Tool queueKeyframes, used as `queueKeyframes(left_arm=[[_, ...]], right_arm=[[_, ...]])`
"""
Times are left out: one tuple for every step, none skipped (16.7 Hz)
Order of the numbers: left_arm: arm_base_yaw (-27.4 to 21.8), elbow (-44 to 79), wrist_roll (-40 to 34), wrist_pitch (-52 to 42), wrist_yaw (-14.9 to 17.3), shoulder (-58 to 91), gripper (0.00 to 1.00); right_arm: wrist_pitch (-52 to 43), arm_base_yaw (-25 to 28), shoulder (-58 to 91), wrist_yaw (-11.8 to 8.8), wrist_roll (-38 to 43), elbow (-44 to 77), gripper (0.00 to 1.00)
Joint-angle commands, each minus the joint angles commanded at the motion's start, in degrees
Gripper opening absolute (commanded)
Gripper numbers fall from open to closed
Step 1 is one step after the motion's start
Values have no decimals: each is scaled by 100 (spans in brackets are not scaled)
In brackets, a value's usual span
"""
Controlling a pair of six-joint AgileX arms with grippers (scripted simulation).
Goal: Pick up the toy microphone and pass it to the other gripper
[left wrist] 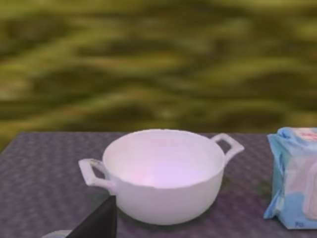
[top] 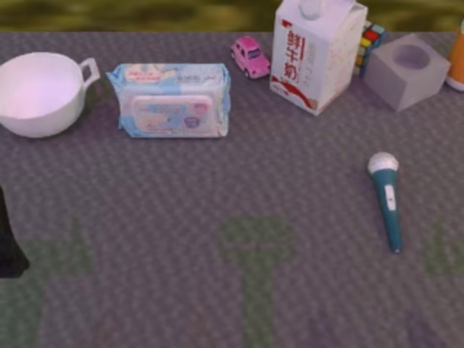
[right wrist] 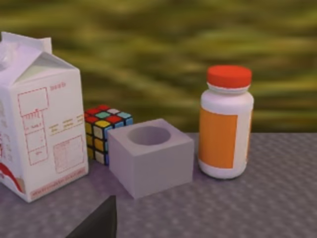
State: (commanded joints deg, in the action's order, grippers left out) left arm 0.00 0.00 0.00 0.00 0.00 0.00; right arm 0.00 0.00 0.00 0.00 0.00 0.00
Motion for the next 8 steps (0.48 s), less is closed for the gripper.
queueKeyframes(left_arm=[[0,0,0,0,0,0,100],[0,0,0,0,0,0,100],[0,0,0,0,0,0,100],[0,0,0,0,0,0,100],[0,0,0,0,0,0,100],[0,0,0,0,0,0,100],[0,0,0,0,0,0,100],[0,0,0,0,0,0,100]], right_arm=[[0,0,0,0,0,0,100],[-1,1,2,0,0,1,100],[-46,21,61,-2,17,50,100],[-137,58,181,-4,50,148,100],[-270,110,363,-2,99,291,100],[-438,174,606,3,162,475,100],[-636,247,910,12,238,696,100],[-858,328,1275,23,327,953,100]])
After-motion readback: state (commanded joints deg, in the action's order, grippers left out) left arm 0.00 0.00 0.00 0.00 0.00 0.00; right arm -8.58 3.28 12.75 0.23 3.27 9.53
